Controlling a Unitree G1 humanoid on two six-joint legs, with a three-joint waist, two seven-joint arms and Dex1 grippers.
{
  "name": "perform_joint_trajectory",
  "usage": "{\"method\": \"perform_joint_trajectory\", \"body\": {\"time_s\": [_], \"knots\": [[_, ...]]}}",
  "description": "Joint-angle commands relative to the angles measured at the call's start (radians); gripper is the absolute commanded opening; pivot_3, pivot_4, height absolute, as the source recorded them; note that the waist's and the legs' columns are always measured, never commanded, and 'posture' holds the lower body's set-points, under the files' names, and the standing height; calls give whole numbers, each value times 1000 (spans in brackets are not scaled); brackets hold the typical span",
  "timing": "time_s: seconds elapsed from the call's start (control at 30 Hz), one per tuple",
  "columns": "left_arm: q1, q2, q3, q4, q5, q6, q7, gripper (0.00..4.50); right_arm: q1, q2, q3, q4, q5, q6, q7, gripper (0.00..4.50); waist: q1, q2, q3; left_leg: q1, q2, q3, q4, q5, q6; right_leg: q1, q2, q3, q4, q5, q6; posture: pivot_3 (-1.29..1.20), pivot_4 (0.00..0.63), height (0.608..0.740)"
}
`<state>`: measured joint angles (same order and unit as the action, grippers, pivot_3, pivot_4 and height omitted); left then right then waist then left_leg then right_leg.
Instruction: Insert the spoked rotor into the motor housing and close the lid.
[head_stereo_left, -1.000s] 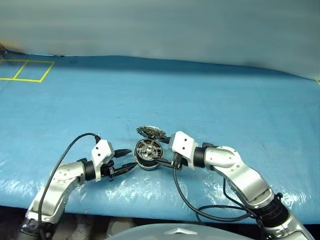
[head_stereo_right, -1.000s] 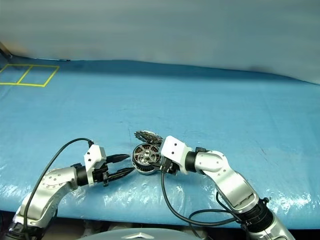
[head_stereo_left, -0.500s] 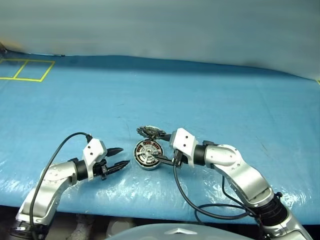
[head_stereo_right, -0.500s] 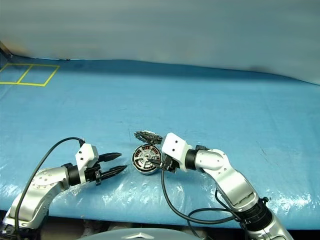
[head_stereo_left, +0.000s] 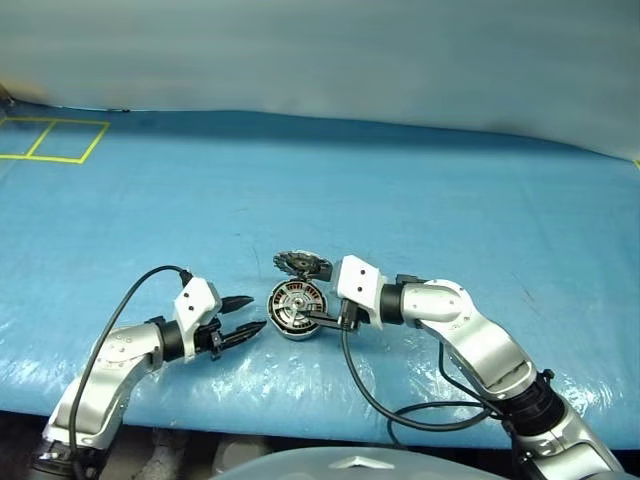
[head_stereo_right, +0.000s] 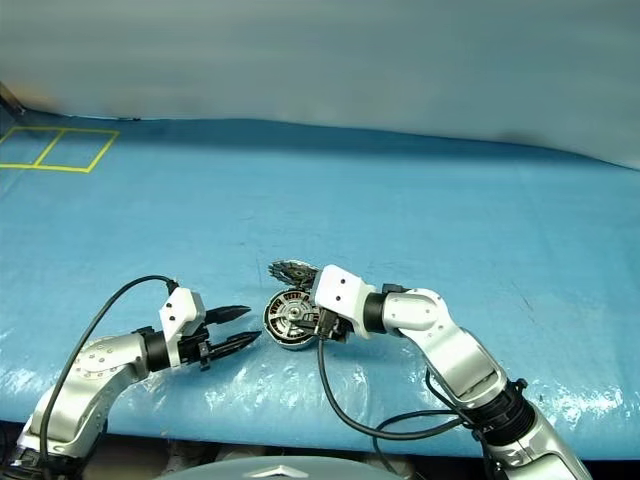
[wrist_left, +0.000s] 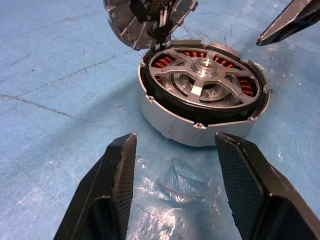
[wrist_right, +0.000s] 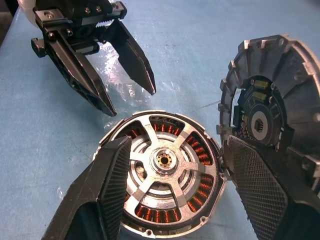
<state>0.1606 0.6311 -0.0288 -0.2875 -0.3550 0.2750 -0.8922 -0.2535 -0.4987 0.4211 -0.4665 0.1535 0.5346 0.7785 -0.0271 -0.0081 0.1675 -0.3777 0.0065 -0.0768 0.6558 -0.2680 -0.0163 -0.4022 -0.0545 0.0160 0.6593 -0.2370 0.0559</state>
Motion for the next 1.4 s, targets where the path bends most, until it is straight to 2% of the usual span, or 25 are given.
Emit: {"method": "perform_joint_trajectory", "body": {"time_s": [0.03, 0.3, 0.5, 0.73, 0.87, 1.03, 1.07, 1.23, 1.4], "knots": [[-10, -10, -9, -36, 10, -20, 12, 2673, 9, 39, -30, 18, 39, -11, -10, 2669, 0, 0, 0, 0, 0, 0, 0, 0, 0, 0, 0, 0, 0, 0, 0, 0, 150, 740], [-21, -9, -13, -38, 2, -12, 7, 2673, 1, 117, -30, 126, 46, -26, -37, 21, 0, 0, 0, 0, 0, 0, 0, 0, 0, 0, 0, 0, 0, 0, 0, 0, 150, 740], [-30, -11, -19, -36, 2, -9, 5, 2673, -11, 153, 2, 199, 17, -38, -49, 21, -1, 0, 0, 0, 0, 0, 0, 0, 0, 0, 0, 0, 0, 1, -1, 0, 150, 740], [-25, -12, -19, -40, -2, -7, 5, 2673, -10, 123, 66, 247, -63, -66, -31, 21, -3, 0, 0, 0, 0, 0, 0, 0, 0, 0, 0, 0, 0, 1, 0, 0, 150, 740], [-27, -16, -19, -39, 0, -9, 9, 2673, -22, 71, 134, 301, -181, -137, -35, 21, -6, 0, 0, 1, 0, 0, 0, 0, 0, 1, 1, 0, 0, 0, 0, 0, 150, 740], [-33, -21, -22, -35, 1, -9, 11, 2673, -33, 71, 150, 324, -254, -221, -70, 21, -6, -1, -1, 4, 0, 0, 0, 0, 0, 3, 1, 0, 0, -2, 4, 0, 150, 740], [-33, -21, -23, -35, 3, -9, 11, 2673, -33, 80, 137, 323, -248, -229, -76, 21, -6, -1, -2, 4, 0, 0, 0, 0, 0, 3, 1, 0, 0, -2, 4, 0, 150, 740], [-33, -24, -26, -35, 2, -7, 11, 2673, -4, 198, -31, 230, 16, -132, -26, 21, -5, -1, -1, 3, 1, -1, 0, 0, 0, 3, 1, 0, 1, 1, -1, 0, 150, 740], [-36, -24, -28, -34, 1, -8, 10, 2673, -8, 165, -8, 172, 56, -74, 38, 21, -6, -1, -1, 1, 0, -1, 0, 0, 0, 2, 0, 0, 0, 1, 0, 0, 150, 740]]}}
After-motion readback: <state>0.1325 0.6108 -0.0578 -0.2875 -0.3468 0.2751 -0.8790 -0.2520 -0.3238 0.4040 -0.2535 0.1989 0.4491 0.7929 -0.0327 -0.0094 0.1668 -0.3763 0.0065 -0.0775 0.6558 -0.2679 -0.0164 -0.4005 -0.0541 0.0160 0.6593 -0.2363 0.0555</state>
